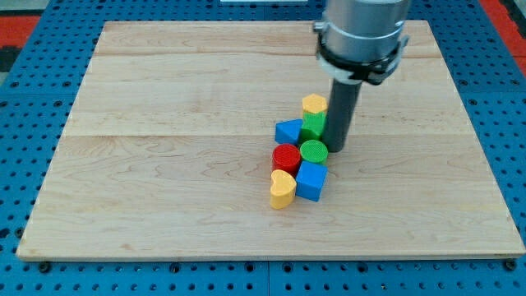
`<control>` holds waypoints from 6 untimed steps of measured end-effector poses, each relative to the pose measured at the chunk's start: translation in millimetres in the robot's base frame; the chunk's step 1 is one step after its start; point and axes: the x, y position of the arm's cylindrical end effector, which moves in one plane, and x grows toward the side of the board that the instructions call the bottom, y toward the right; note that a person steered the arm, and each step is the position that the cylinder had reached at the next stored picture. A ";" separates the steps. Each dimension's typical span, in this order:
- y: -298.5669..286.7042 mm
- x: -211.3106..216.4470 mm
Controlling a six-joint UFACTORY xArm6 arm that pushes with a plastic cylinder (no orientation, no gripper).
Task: Push the green circle towards the top of the yellow hexagon
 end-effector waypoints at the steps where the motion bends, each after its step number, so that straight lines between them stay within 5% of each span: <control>1: -20.5 5.4; 6: -65.5 14.3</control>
